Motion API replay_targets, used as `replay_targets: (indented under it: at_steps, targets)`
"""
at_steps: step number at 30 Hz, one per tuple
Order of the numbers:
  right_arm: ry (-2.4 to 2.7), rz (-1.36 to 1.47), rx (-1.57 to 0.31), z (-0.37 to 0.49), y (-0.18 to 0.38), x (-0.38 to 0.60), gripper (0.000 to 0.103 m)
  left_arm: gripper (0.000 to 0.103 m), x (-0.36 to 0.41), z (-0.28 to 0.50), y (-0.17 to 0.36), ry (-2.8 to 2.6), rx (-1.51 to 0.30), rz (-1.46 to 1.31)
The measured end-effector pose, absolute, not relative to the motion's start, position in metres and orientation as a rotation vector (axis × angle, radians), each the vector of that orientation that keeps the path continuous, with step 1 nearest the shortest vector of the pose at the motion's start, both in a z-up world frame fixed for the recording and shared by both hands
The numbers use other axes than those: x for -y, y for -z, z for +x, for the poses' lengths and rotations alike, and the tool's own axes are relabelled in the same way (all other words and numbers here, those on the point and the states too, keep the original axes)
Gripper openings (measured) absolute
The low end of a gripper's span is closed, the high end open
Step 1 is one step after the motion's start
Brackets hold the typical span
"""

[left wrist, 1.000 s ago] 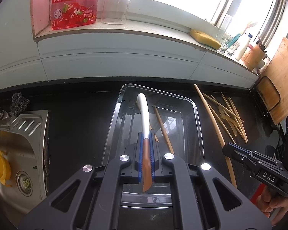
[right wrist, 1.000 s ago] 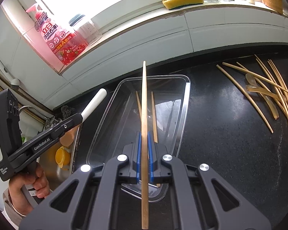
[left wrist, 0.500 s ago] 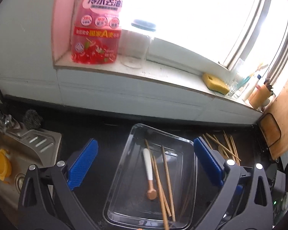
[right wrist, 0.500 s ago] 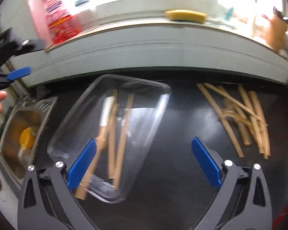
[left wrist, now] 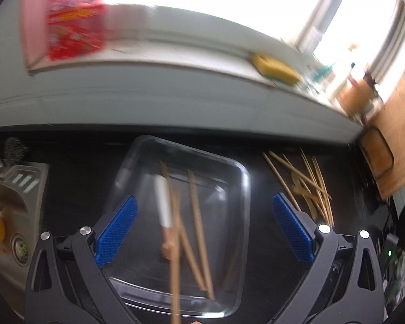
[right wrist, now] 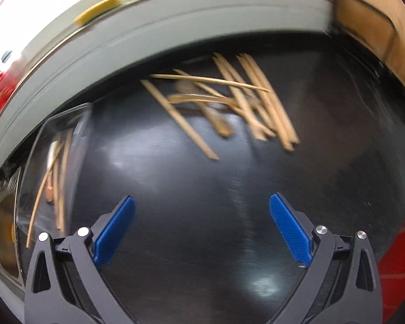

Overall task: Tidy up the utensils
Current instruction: 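Move both grippers back toward the utensil pile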

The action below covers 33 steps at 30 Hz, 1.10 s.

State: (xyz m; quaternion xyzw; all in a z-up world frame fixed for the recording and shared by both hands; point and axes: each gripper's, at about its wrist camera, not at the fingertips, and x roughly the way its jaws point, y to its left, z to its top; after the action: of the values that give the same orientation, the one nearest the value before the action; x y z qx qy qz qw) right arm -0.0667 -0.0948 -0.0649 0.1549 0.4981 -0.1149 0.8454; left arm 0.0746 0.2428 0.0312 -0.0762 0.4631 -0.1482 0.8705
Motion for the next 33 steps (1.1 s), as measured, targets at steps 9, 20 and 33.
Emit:
replay_targets:
  at_steps: [9, 20, 33]
  targets:
    - [0.363, 0.285, -1.062, -0.067, 0.068, 0.183, 0.096, 0.097, -0.108, 0.069, 0.015, 0.37, -1.096, 0.011]
    - [0.352, 0.159, -1.09, -0.013, 0.092, 0.254, 0.096, 0.097, 0.001, 0.104, 0.079, 0.227, -1.221, 0.075]
    - [0.162, 0.153, -1.135, 0.027, 0.118, 0.273, 0.096, 0.097, 0.036, 0.101, 0.12, 0.093, -1.283, 0.085]
